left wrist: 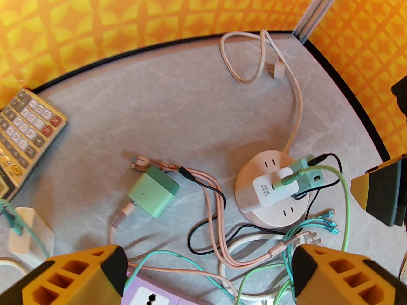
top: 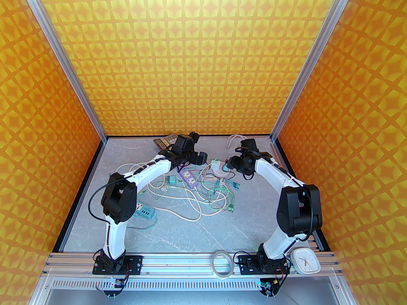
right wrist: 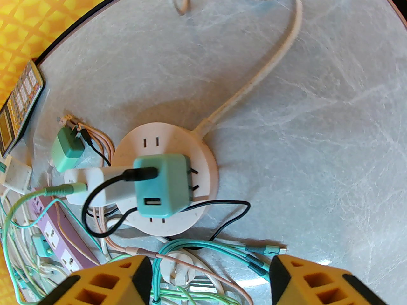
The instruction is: Pull the plug off the socket
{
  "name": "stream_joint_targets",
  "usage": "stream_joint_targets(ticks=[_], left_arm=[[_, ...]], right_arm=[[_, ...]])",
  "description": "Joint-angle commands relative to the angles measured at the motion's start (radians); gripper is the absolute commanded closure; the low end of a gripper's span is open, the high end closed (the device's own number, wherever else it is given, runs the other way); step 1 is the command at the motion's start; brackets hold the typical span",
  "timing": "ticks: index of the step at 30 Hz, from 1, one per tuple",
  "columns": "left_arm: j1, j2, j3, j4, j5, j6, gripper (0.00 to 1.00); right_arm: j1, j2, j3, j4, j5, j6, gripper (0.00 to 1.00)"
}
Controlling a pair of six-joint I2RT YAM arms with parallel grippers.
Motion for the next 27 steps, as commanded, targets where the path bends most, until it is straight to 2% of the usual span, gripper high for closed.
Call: stream_joint_targets(ticks=[1,9,14,17,22,27], left_arm=[[0.000,0.043,0.049,-0.029,0.037,-0.004,0.12],[0.007,0.054,0.027,-0.009,0.065,-0.016,0.11],[0.006,0.038,-0.012,0.017,0.097,-0.001,0.12],[0.004,0.037,-0.028,0.022,0.110,0.006,0.13],[0.004,0.045,-0.039,0.030,0.114,0.017,0.13],[0.004,0.089,0.002,0.028,0.141,-0.034,0.11]], right_arm=[[0.036,-0.035,0.023,0.025,0.066,-0.042,0.34],[0.081,0.017,0.108,-0.013,0.088,-0.063,0.32],[0.080,0.114,0.217,-0.070,0.098,-0.071,0.38],[0.080,0.175,0.275,-0.100,0.105,-0.077,0.47],[0.077,0.267,0.356,-0.164,0.137,-0.080,0.52],[0.074,0.295,0.354,-0.161,0.148,-0.081,0.52]])
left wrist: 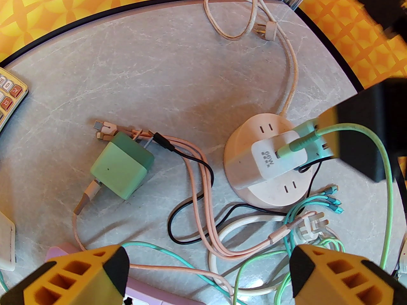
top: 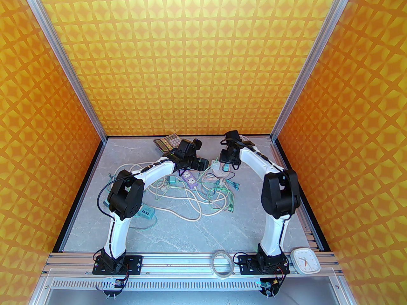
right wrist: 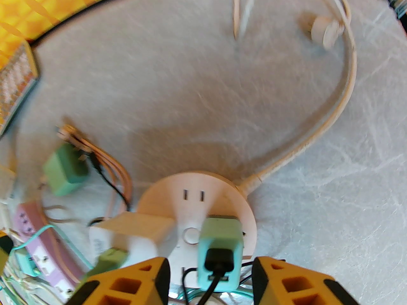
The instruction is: Pull the plug off the socket
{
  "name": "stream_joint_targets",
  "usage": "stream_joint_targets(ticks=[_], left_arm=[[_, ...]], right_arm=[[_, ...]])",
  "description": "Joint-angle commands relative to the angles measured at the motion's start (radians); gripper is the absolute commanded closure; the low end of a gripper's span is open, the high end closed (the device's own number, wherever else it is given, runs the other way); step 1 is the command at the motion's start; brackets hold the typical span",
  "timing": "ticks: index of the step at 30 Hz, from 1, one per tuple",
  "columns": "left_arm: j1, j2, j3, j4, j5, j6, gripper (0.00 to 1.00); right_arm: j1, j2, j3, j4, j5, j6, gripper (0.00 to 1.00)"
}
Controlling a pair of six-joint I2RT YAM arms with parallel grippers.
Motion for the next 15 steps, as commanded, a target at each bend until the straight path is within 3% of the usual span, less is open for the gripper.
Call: stream_joint_targets(ticks=[1,10,15], left_arm=[[0.004,0.043,0.045,0.018,0.054,-0.036,0.12],[0.005,0.154,0.153,0.047,0.159,-0.167,0.12],[0.009,0.182,0.174,0.086,0.162,-0.239,0.12]], right_arm=[[-0.011,0.024,0.027,-0.035,0.031,-0.014,0.52],[-0.025,0.057,0.011,-0.020,0.016,-0.018,0.59],[-0.025,0.060,0.009,-0.014,0.013,-0.023,0.65]])
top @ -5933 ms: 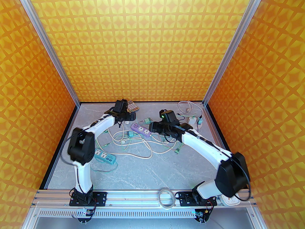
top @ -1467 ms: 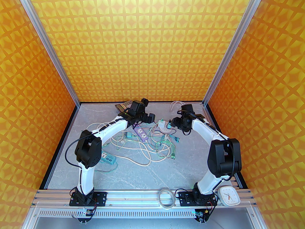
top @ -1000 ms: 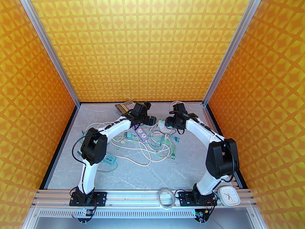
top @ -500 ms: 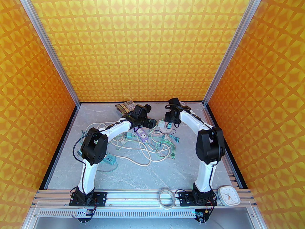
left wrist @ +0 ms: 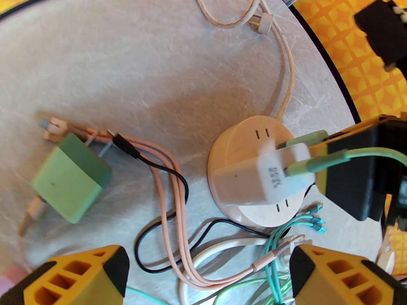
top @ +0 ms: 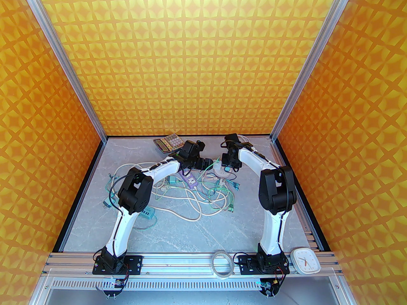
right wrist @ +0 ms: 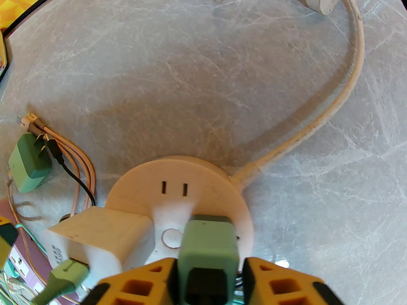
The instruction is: Pull the plug off the socket
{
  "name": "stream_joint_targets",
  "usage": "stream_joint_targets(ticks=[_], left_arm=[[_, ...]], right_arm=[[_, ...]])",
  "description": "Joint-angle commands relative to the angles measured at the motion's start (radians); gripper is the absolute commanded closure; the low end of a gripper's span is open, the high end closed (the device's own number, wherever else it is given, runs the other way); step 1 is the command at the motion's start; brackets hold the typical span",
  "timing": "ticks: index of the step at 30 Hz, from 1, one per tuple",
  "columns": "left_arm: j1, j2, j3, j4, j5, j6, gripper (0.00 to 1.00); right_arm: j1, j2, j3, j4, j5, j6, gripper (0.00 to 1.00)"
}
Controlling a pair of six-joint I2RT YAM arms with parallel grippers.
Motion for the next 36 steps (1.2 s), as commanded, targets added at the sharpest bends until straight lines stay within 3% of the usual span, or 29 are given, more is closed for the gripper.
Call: stream_joint_targets(ticks=[1,8,12,18,29,36], left_arm=[[0.013,0.016,0.046,0.049,0.035,-0.087,0.12],[0.033,0.020,0.033,0.070,0.055,-0.147,0.11],[0.067,-0.056,-0.064,0.128,0.047,-0.183,0.10],[0.059,-0.177,-0.222,0.235,0.017,-0.060,0.11],[0.064,-0.046,-0.061,0.076,-0.013,0.036,0.12],[0.119,0.009,0.047,-0.001,-0.014,0.060,0.16]], right_arm=[[-0.006,0.016,0.006,0.003,0.012,-0.015,0.65],[-0.006,0.041,0.018,0.002,0.019,-0.024,0.66],[-0.005,0.046,0.021,-0.002,0.023,-0.026,0.69],[-0.004,0.031,0.020,0.004,-0.005,-0.029,0.70],[0.022,0.043,0.048,0.044,-0.192,-0.133,0.71],[0.062,0.098,0.120,0.010,-0.187,-0.155,0.70]])
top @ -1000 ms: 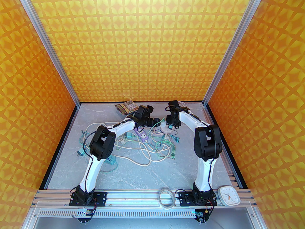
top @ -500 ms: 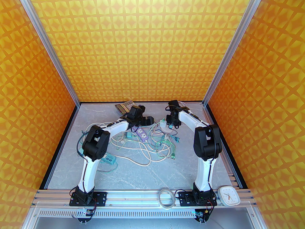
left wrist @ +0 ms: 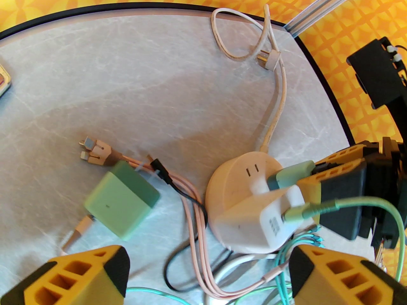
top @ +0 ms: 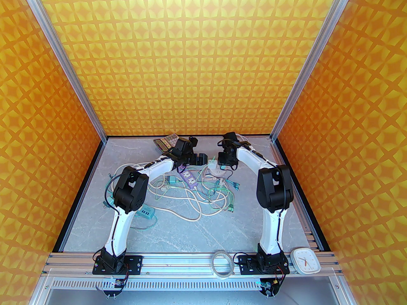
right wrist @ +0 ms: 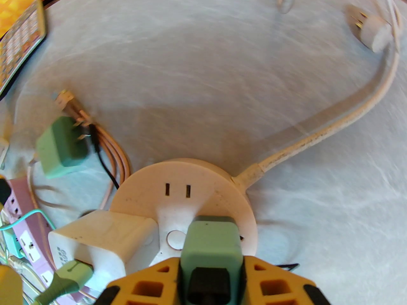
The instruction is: Pull the plug off the socket
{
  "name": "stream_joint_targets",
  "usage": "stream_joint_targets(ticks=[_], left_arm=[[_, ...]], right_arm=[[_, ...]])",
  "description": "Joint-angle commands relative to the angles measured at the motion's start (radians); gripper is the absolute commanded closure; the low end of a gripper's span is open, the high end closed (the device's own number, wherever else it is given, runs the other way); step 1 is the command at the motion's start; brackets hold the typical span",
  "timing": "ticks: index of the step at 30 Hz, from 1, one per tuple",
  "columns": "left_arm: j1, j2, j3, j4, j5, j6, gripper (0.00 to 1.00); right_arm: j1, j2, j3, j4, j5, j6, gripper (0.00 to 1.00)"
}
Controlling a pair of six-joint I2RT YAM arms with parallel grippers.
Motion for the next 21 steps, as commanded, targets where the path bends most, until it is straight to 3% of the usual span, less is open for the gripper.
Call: stream_joint_targets(ticks=[1,5,11,14,21], left_arm=[[0.038,0.066,0.123,-0.093,-0.008,0.053,0.17],[0.039,0.161,0.282,-0.163,0.012,0.087,0.24],[0.030,0.244,0.401,-0.198,0.083,0.093,0.27],[0.004,0.225,0.380,-0.203,0.113,0.107,0.20],[-0.007,0.126,0.191,-0.068,0.087,0.011,0.16]], right_arm=[[0.027,0.046,0.050,-0.024,-0.053,-0.023,0.70],[0.030,0.049,0.050,-0.038,-0.012,-0.009,0.69],[0.033,0.028,0.029,-0.032,0.021,-0.007,0.68],[0.033,0.026,0.034,-0.038,0.035,-0.004,0.68],[0.033,0.023,0.029,-0.038,0.042,0.004,0.68]])
